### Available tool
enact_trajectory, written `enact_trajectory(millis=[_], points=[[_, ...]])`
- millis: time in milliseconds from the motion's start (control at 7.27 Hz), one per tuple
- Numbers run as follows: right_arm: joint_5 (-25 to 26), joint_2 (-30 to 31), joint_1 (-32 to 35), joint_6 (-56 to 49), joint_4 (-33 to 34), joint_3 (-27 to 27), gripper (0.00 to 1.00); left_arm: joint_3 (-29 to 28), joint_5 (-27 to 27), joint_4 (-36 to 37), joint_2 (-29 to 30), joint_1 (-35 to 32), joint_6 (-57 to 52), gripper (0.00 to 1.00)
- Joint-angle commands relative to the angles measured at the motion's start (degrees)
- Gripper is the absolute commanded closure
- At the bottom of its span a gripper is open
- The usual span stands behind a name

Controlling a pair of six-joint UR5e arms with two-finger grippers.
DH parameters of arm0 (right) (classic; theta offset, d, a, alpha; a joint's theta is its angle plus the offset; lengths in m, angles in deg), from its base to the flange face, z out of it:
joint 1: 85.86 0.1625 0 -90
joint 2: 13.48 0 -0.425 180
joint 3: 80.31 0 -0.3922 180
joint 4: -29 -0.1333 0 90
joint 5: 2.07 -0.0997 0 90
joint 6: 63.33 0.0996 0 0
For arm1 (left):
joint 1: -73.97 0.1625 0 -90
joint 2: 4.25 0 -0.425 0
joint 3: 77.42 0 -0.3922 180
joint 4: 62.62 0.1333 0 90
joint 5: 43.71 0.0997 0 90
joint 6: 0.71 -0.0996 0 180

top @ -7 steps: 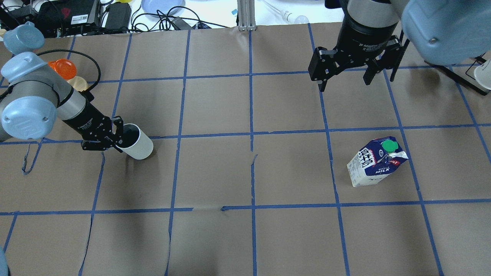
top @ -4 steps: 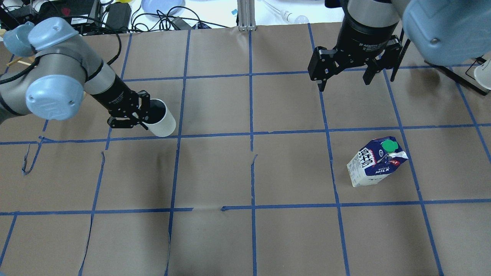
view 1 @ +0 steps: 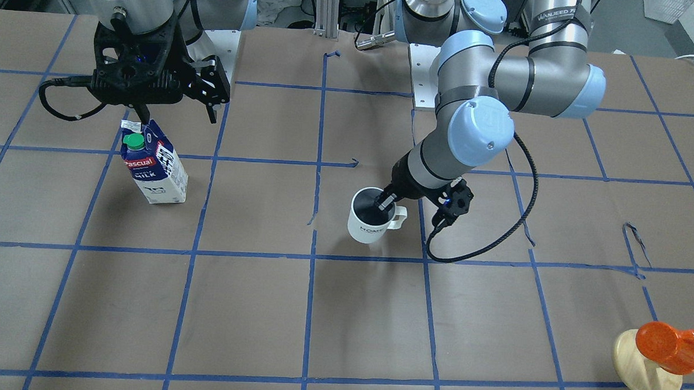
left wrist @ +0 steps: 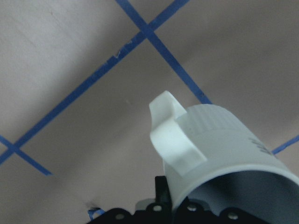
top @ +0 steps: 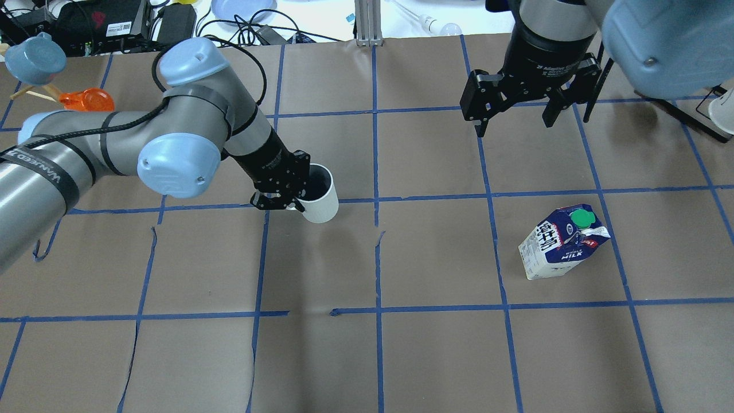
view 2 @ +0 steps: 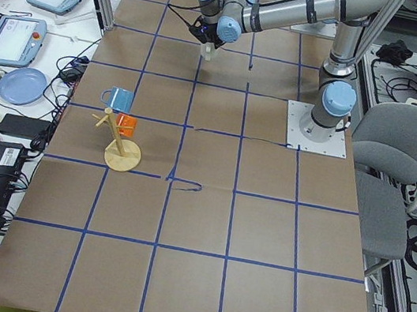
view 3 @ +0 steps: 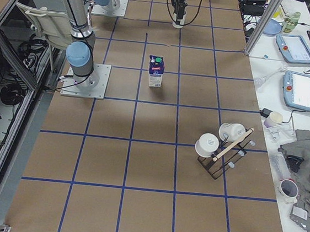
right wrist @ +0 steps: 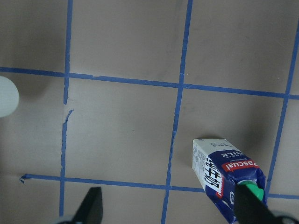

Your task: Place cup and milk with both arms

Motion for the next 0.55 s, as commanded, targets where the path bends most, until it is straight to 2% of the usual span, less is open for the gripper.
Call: enact_trajectory(millis=[0,138,413], points=[[-0.2,0.0,0.0,0.0,0.1,-0.1,0.0,3.5,-3.6,0.1,0.3,-4.6,4.8,1.0],[-0.1,0.0,0.0,0.0,0.1,-0.1,0.0,3.7,-3.7,1.2,0.3,-6.9,8.3,1.0],[-0.2,-0.1,0.0,0.0,0.1,-0.1,0.0,4.5,-3.8,3.1,0.7,-9.3,8.5,1.0]])
